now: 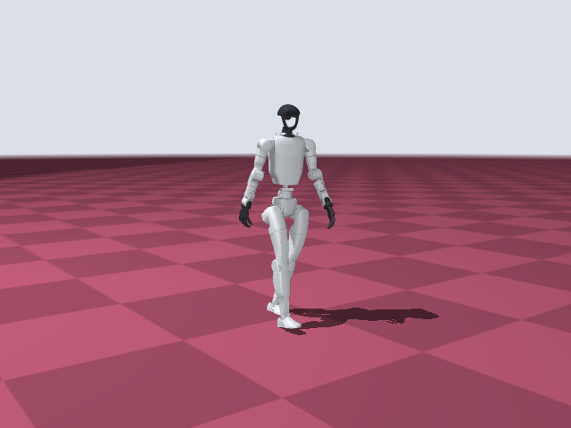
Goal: Walk run
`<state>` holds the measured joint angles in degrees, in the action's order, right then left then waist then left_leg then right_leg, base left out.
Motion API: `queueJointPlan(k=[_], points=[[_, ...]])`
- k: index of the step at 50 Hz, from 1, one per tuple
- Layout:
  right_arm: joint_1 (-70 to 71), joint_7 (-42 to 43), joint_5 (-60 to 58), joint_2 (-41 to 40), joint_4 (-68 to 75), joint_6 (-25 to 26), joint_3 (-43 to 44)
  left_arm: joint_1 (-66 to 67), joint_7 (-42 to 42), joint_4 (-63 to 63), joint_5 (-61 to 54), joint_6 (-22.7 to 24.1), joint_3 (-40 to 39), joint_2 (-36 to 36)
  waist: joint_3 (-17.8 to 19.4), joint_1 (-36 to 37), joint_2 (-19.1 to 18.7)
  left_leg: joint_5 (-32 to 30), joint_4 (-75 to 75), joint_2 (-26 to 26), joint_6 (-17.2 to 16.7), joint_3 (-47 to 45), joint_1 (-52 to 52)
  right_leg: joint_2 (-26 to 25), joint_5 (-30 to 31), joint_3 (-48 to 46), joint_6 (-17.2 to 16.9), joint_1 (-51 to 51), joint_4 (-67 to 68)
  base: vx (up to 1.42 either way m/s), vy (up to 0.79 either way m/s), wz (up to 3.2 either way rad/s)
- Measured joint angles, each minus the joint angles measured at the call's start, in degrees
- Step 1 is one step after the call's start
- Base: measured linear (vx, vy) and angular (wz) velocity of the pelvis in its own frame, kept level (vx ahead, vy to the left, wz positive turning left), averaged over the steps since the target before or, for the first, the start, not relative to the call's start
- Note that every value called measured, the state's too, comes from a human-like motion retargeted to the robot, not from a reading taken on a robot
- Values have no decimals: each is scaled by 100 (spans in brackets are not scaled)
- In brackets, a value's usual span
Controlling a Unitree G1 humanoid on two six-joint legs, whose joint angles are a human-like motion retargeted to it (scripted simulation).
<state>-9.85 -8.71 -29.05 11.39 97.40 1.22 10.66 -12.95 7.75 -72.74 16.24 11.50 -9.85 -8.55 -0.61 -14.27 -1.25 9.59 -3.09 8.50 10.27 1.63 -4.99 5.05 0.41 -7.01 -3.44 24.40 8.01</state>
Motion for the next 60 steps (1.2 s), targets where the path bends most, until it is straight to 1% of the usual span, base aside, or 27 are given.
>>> queueJointPlan(k=[3, 6, 8, 9, 12, 15, 16, 18, 20, 23, 25, 27, 29, 33, 38, 41, 42, 44, 45, 47, 49, 50, 53, 56, 57, 58, 60], points=[[35, 20, 112, 53, 0, -5, 89, 110, 11, 116, -8, 152, 64, 53, 4, -66, -112, 136, -41, -81, -36, -43, -204, 14, -165, -372, -53, 121, -569, 56, -18, 3], [77, 21, 176, 83, -1, -1, 194, 281, 66, -4, 175, 191, 114, 80, -32, -184, -182, 132, -171, -150, -145, -12, -363, 44, -76, -676, 185, -6, -508, 72, -32, 27], [94, 30, 202, 90, -7, 9, 261, 438, 105, -220, 409, 183, 120, 80, -90, -312, -215, -21, -291, -211, -286, 70, -470, 8, 160, -713, 329, -106, -456, 73, -37, 52], [98, 41, 218, 93, -9, 14, 281, 546, 102, -367, 532, 198, 111, 76, -138, -363, -228, -175, -365, -247, -380, 80, -513, -3, 321, -735, 312, -192, -468, 77, -41, 50], [153, 66, 271, 99, 0, 64, 310, 947, 10, -914, 855, 273, 88, 42, -318, -378, -286, -988, -715, -460, -718, -100, -533, -63, 620, -507, 248, -446, -473, 78, -42, 9], [348, 111, 280, 91, -1, 146, 372, 1374, -183, -1485, 1003, 206, 155, -6, -387, -377, -227, -2277, -1512, -550, -954, -193, -374, -116, 470, -198, 480, -784, -521, 79, -38, -1], [466, 163, 287, 78, -35, 158, 323, 1495, -246, -1636, 1025, 179, 128, -36, -391, -389, -121, -2605, -1907, -495, -988, -297, -248, -21, 412, -394, 532, -903, -518, 72, -35, -23], [722, 297, 320, 65, -117, 195, 183, 1738, -334, -1885, 1111, 158, 80, -98, -412, -359, 65, -3200, -2743, -492, -907, -694, 75, 85, 232, -411, 620, -1110, -491, 55, -25, -35], [1039, 458, 331, 58, -197, 285, 41, 1962, -423, -2051, 1305, 122, 25, -138, -413, -382, 126, -3354, -3565, -730, -714, -1082, 491, 70, 9, -317, 707, -1303, -460, 65, -29, -5], [1529, 634, 190, 78, -409, 431, -136, 2277, -525, -2219, 1677, -82, -219, -156, -355, -301, 170, -2449, -4196, -894, -775, -1200, 1109, -41, -166, -382, 875, -1557, -496, 49, -22, -22], [1769, 752, 41, 66, -671, 478, -202, 2446, -408, -2337, 1758, -265, -344, -188, -313, -106, 194, -1836, -4288, -851, -861, -1130, 1538, -162, -274, -228, 959, -1690, -501, 56, -21, -70], [1931, 897, 15, 45, -986, 459, -283, 2603, -183, -2411, 1783, -457, -457, -227, -289, 45, 203, -1316, -4072, -840, -935, -1097, 1934, -273, -384, -153, 1026, -1798, -495, 55, -18, -49], [2063, 1023, 71, 42, -1291, 410, -354, 2753, -33, -2441, 1794, -562, -599, -254, -254, 190, 178, -1040, -3530, -943, -1044, -1215, 2210, -411, -508, -124, 1078, -1916, -488, 52, -16, -31], [2263, 1183, 239, 74, -1797, 378, -419, 2950, 13, -2416, 1610, -638, -839, -266, -95, 484, 96, -1086, -2144, -1137, -1066, -1568, 2600, -742, -743, -102, 1167, -2227, -495, 49, -13, -23], [2378, 1258, 297, 93, -2007, 345, -437, 3069, 63, -2390, 1322, -614, -1064, -206, 25, 879, 140, -815, -468, -701, -1449, -942, 2930, -969, -982, 72, 1179, -2667, -501, 56, -12, -36], [2366, 1202, 245, 75, -1925, 354, -477, 3079, 78, -2388, 1261, -622, -1108, -157, 19, 957, 235, -782, 233, -546, -1675, -1014, 2948, -968, -1095, 101, 1160, -2874, -435, 78, -6, -17], [2346, 1180, 224, 67, -1872, 354, -496, 3069, 69, -2388, 1257, -624, -1103, -139, 12, 976, 252, -842, 310, -539, -1661, -1055, 2931, -977, -1115, 107, 1149, -2934, -397, 59, -4, -15], [2257, 1129, 174, 50, -1730, 349, -539, 3021, 32, -2405, 1276, -618, -1058, -109, -32, 1021, 263, -1051, 130, -557, -1332, -1083, 2890, -998, -1072, 121, 1089, -3035, -304, 74, -1, -21], [2199, 1099, 147, 39, -1643, 349, -567, 2985, 6, -2424, 1291, -614, -1032, -100, -67, 1047, 270, -1148, 1, -579, -1143, -1156, 2861, -1002, -1016, 130, 1040, -3080, -250, 82, 1, -40], [2028, 1025, 54, -3, -1414, 392, -604, 2901, -41, -2465, 1311, -640, -990, -82, -160, 1162, 332, -1501, -9, -556, -970, -1263, 2764, -948, -743, 214, 899, -3162, -103, 79, 1, -51], [1788, 950, -79, -61, -1162, 471, -568, 2812, -19, -2466, 1247, -695, -911, -98, -300, 1169, 370, -1757, 22, -492, -804, -1156, 2625, -862, -238, 164, 706, -3191, 110, 90, 4, -11], [1654, 919, -145, -96, -1028, 519, -542, 2760, 5, -2466, 1185, -730, -869, -116, -387, 1120, 393, -1760, 15, -466, -690, -1120, 2564, -803, 102, 86, 606, -3183, 250, 103, 5, 12], [1265, 816, -175, -202, -585, 600, -554, 2460, -52, -2466, 802, -833, -813, -207, -487, 1038, 336, -1403, -89, -563, -541, -1016, 2322, -709, 1557, -57, 335, -3008, 1060, 88, 1, 10], [1041, 516, -165, -194, -176, 502, -595, 1917, -283, -2460, 453, -711, -773, -293, -392, 960, 90, -1109, -140, -747, -407, -786, 2008, -768, 2454, -334, 416, -2512, 2430, 70, 0, 21], [993, 391, -220, -185, -83, 497, -602, 1715, -357, -2432, 374, -656, -769, -313, -364, 978, 40, -1010, -145, -798, -387, -777, 1901, -763, 2577, -355, 433, -2302, 2852, 51, 1, -26], [950, 274, -321, -179, -36, 526, -584, 1512, -394, -2361, 318, -619, -757, -332, -342, 1037, 14, -907, -162, -839, -379, -824, 1814, -717, 2426, -317, 374, -2089, 3186, 52, 2, -30], [813, 146, -556, -195, -52, 597, -479, 1144, -409, -2134, 274, -613, -725, -346, -276, 1036, -78, -764, -183, -858, -323, -813, 1649, -709, 1782, -263, 381, -1702, 3596, 56, 3, -3]])
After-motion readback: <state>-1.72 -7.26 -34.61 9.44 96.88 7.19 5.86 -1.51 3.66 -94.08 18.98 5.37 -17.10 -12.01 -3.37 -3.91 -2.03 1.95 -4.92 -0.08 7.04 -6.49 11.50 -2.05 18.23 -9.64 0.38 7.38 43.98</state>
